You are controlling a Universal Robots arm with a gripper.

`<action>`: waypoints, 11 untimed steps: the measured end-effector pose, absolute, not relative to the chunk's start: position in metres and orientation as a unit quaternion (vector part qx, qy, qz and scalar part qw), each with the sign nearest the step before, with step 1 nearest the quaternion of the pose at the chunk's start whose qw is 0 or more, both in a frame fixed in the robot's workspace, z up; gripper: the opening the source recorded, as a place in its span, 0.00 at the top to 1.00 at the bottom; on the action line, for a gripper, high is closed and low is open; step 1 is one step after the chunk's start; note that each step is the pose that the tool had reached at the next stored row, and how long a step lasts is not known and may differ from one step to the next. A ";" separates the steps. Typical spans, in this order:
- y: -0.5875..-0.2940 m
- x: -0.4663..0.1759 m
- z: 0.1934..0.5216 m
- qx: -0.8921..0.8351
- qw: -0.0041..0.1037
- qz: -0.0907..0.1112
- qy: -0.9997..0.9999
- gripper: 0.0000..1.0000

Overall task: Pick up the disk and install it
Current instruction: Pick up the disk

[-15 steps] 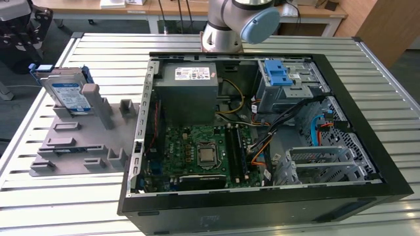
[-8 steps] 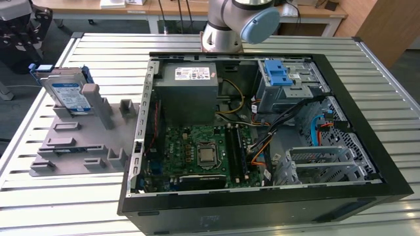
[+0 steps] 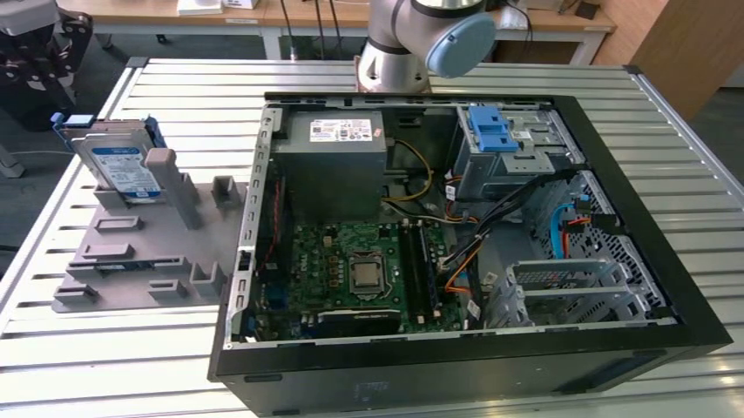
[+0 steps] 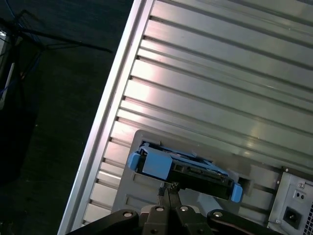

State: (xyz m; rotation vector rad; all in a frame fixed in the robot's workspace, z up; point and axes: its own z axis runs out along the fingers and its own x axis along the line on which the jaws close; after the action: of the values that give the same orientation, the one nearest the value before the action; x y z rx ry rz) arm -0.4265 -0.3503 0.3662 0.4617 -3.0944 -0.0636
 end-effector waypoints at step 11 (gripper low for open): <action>-0.350 -0.427 0.366 0.170 0.007 -0.020 -0.985 0.89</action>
State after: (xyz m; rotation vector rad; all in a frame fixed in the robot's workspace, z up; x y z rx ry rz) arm -0.4269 -0.3503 0.3661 0.5304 -3.0825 -0.0631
